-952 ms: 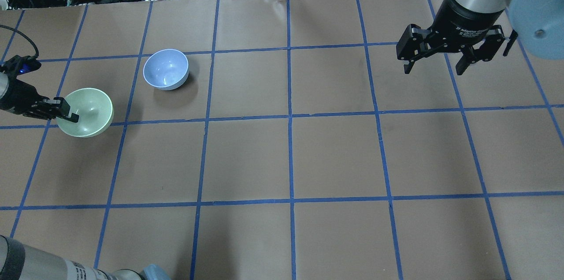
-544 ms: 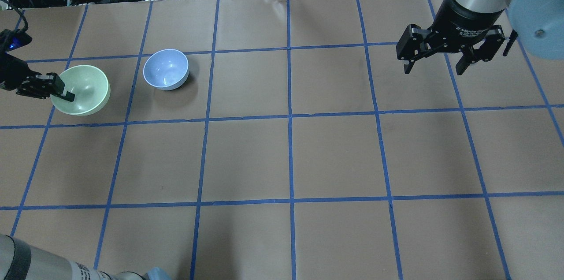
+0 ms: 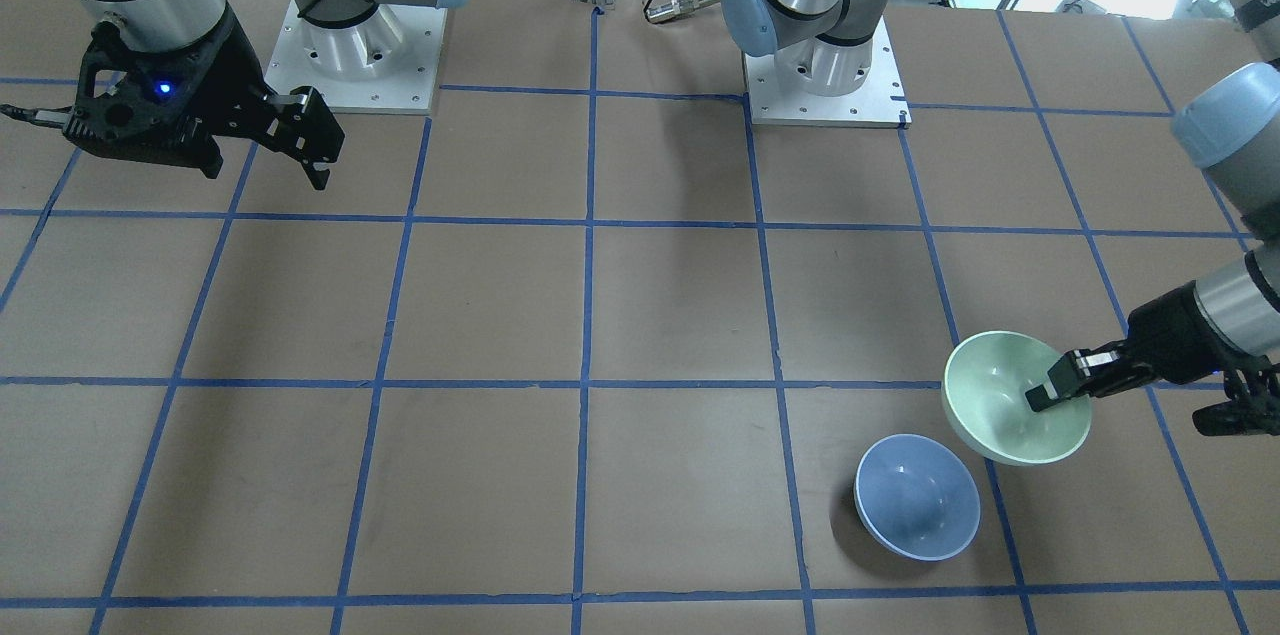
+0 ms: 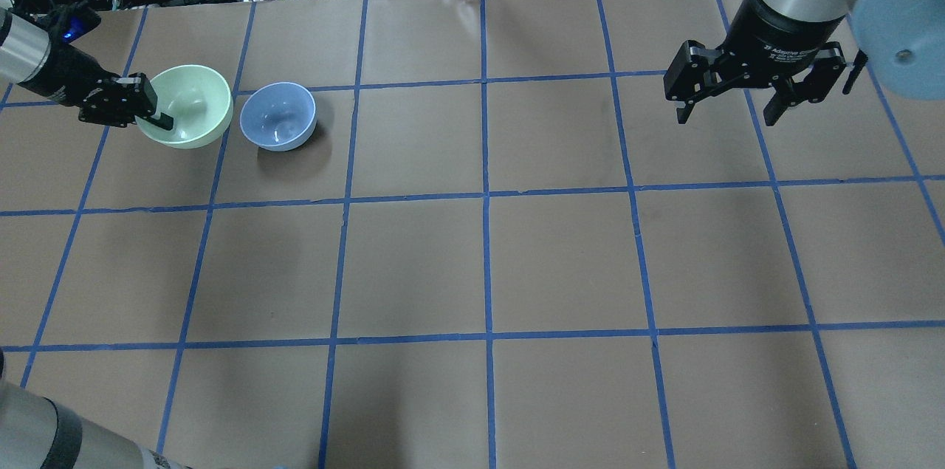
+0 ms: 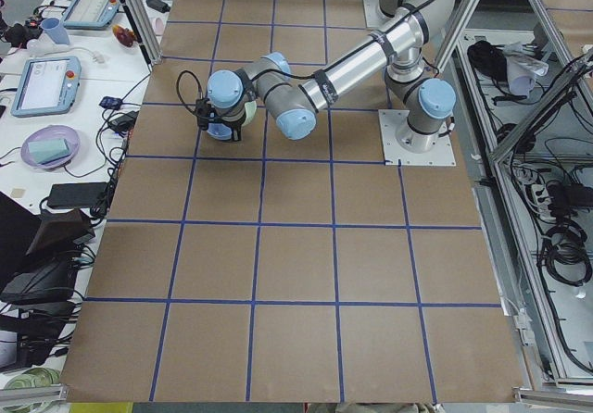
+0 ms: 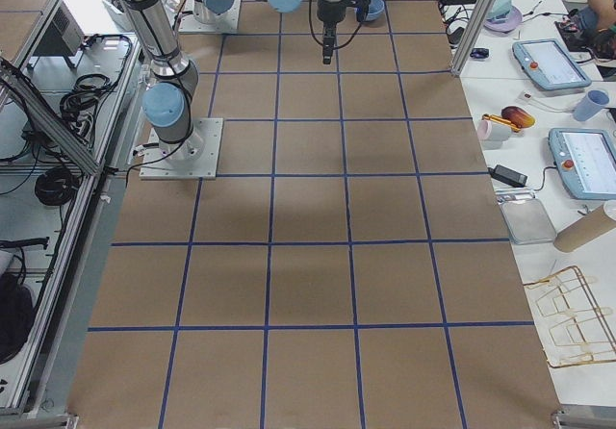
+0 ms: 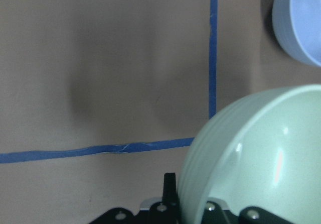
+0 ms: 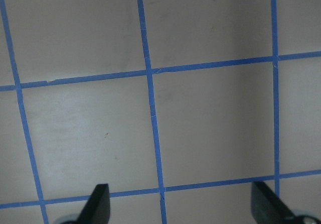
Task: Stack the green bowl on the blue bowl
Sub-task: 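Lift the pale green bowl and carry it over the light blue bowl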
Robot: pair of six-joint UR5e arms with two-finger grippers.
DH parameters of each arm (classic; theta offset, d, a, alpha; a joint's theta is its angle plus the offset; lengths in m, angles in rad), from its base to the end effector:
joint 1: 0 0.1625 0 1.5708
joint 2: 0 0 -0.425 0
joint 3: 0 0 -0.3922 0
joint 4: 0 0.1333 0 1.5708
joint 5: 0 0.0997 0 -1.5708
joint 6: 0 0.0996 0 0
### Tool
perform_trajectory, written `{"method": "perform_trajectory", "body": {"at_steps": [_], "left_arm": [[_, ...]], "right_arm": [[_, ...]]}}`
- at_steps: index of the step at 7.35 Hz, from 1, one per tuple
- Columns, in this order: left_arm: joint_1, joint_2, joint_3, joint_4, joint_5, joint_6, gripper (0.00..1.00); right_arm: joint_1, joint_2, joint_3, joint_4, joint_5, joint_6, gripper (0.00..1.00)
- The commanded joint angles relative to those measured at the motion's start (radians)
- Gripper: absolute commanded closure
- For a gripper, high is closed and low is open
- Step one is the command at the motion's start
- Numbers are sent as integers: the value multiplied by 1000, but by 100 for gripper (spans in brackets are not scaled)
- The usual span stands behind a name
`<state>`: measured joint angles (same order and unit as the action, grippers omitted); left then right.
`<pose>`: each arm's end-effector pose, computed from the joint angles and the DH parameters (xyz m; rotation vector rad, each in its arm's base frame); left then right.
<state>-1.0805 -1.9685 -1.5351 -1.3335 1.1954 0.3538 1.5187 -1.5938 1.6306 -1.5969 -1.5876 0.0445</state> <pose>0.1416 -0.6259 0.3111 0.2199 -2.7397 0.0573 0.1064 -0.4870 0.4723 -0.1507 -3.1211 -0.0168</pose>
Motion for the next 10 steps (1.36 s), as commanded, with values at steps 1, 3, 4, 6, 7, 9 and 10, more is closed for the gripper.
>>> {"method": "perform_trajectory", "body": {"at_steps": [1, 3, 4, 6, 7, 9, 10], "left_arm": [[-82, -59, 83, 28, -11, -132, 100], [-101, -137, 180, 28, -11, -153, 100], [-101, -163, 185, 34, -11, -147, 100], [-101, -211, 184, 66, -63, -154, 100], [-101, -216, 173, 66, -65, -150, 100], [-101, -216, 136, 98, -63, -133, 100], [-101, -216, 98, 146, -63, -130, 100]], "right_arm": [[0, 0, 0, 0, 1, 0, 0], [0, 0, 0, 0, 0, 0, 0], [0, 0, 0, 0, 0, 0, 0], [0, 0, 0, 0, 0, 0, 0], [0, 0, 0, 0, 0, 0, 0], [0, 0, 0, 0, 0, 0, 0], [0, 0, 0, 0, 0, 0, 0]]}}
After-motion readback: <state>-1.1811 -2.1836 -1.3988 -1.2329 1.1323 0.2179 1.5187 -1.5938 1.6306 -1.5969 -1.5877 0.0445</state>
